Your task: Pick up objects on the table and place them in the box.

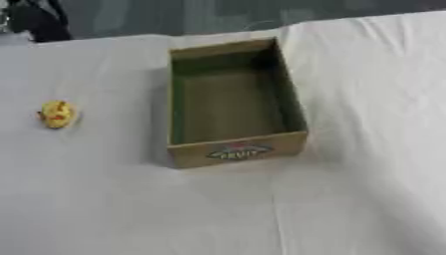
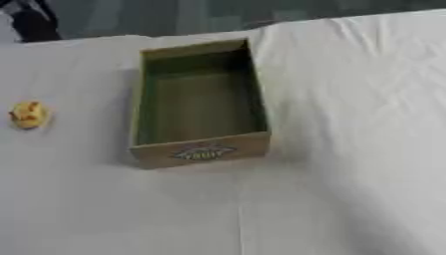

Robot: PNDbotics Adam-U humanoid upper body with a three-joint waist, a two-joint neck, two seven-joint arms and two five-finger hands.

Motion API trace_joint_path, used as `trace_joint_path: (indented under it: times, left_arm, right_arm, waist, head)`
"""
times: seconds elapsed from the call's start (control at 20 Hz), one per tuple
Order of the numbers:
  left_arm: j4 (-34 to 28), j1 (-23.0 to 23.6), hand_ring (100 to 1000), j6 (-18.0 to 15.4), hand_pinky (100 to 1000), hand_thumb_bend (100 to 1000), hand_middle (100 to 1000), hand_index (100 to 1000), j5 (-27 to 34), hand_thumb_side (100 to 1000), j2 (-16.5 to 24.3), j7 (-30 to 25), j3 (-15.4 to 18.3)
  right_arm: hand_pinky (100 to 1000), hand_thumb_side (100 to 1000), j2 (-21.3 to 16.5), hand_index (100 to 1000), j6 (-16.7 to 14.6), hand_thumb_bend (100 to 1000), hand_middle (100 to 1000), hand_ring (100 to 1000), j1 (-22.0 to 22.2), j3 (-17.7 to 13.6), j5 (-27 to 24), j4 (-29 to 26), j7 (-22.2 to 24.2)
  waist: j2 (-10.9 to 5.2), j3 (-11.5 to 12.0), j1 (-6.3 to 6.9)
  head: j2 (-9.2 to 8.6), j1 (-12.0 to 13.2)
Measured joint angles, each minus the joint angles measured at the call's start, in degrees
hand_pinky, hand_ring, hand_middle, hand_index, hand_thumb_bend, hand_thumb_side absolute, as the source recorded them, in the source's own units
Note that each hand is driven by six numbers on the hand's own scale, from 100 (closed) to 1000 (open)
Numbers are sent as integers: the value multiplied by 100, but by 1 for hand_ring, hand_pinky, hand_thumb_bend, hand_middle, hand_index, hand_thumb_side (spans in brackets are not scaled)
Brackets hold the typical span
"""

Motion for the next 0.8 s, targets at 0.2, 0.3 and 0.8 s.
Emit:
trace_joint_path:
  times: [0.2, 0.3, 0.8]
  left_arm:
    - [314, -210, 801, -211, 714, 1000, 788, 934, -199, 1000, -21, -443, -167]
    - [485, -318, 814, -287, 725, 1000, 806, 942, -243, 1000, -34, -591, -241]
    - [1323, -782, 863, -657, 757, 1000, 852, 977, -563, 1000, -285, -1122, -523]
  right_arm:
    - [739, 811, 0, 849, -9, 100, 744, 758, 0, 18, -2, 0, 15]
    - [739, 813, 0, 850, -14, 100, 744, 759, 0, 19, -3, 0, 24]
    - [740, 814, -1, 850, -34, 100, 745, 760, 1, 51, -6, 0, 66]
  waist:
    - [0, -10, 4]
    - [0, -19, 5]
    - [8, -37, 23]
  head:
    - [-5, 41]
    - [-7, 56]
    - [-56, 110]
